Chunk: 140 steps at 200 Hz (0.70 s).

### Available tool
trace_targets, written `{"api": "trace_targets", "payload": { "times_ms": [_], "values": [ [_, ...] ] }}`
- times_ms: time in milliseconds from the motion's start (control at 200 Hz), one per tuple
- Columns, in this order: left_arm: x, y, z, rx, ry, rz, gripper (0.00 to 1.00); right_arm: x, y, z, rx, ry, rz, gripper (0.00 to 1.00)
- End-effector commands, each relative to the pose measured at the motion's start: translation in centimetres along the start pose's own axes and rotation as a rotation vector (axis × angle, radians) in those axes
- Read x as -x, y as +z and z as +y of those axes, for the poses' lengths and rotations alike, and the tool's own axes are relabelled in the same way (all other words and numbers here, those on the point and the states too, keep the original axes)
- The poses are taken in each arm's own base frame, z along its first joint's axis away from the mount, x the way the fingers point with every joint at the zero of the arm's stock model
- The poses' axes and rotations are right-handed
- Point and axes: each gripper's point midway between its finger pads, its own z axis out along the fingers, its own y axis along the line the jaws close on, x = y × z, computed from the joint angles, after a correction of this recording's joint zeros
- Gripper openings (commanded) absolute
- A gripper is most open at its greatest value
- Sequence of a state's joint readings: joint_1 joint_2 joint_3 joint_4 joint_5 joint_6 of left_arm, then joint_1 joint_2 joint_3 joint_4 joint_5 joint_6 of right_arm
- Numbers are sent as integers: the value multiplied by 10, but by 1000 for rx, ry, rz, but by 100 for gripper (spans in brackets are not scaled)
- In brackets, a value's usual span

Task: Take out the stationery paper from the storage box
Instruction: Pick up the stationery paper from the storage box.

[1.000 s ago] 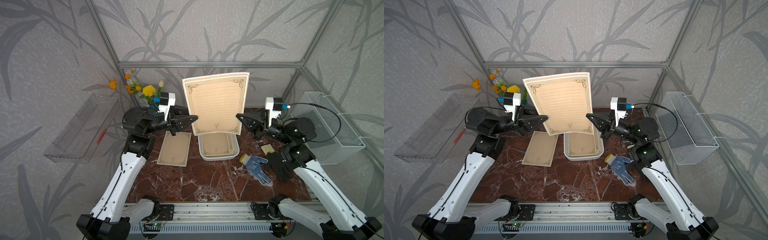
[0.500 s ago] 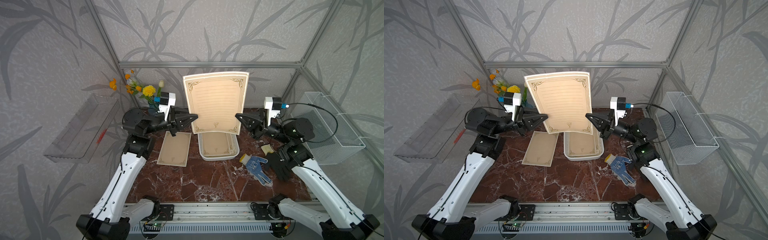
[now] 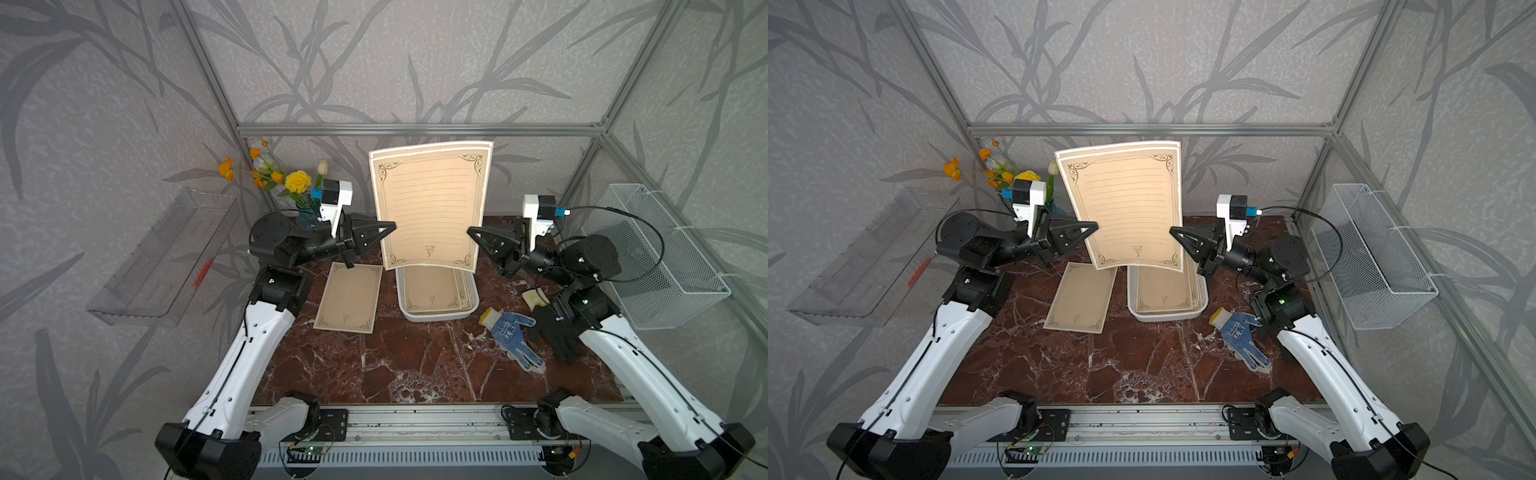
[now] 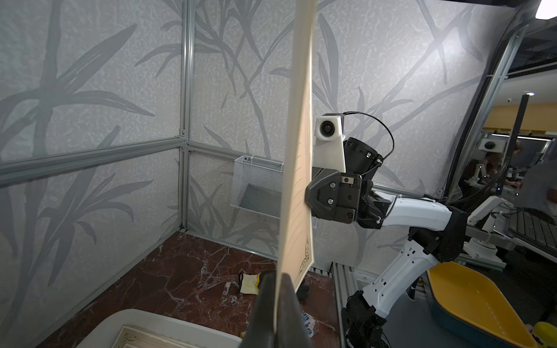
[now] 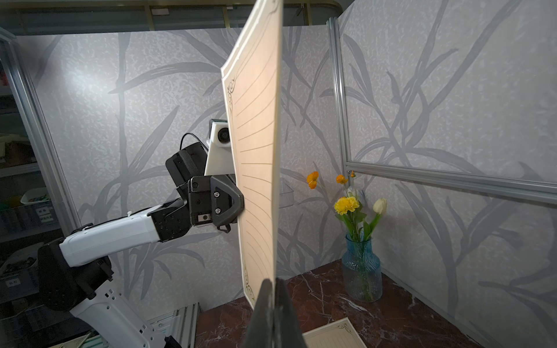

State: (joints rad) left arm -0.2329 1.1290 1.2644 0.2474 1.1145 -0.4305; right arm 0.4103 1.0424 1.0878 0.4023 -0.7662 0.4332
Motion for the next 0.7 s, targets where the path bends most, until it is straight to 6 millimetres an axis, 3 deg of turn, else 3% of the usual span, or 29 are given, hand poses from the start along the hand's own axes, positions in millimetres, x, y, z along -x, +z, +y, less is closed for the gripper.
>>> {"api": "trace_targets", "payload": {
  "times_ms": [0, 50, 125, 295, 495, 590, 695],
  "values": [
    [-7, -6, 32, 146, -41, 60, 0, -11, -1, -25, -124, 9, 44, 47],
    [-14, -11, 47, 179, -89, 87, 0, -16, -2, -34, -175, 21, 65, 69],
    [-28, -23, 71, 245, -156, 132, 0, -22, -3, -45, -233, 35, 84, 86],
    [-81, -67, 117, 412, -361, 292, 0, -35, -8, -65, -335, 66, 120, 88],
    [-152, -129, 141, 608, -516, 567, 0, -45, 0, -61, -315, 81, 159, 88],
    [-176, -140, 145, 607, -577, 631, 0, -47, 6, -59, -301, 80, 176, 88],
    [-189, -136, 149, 545, -626, 640, 0, -48, 11, -59, -295, 87, 187, 88]
  ]
}}
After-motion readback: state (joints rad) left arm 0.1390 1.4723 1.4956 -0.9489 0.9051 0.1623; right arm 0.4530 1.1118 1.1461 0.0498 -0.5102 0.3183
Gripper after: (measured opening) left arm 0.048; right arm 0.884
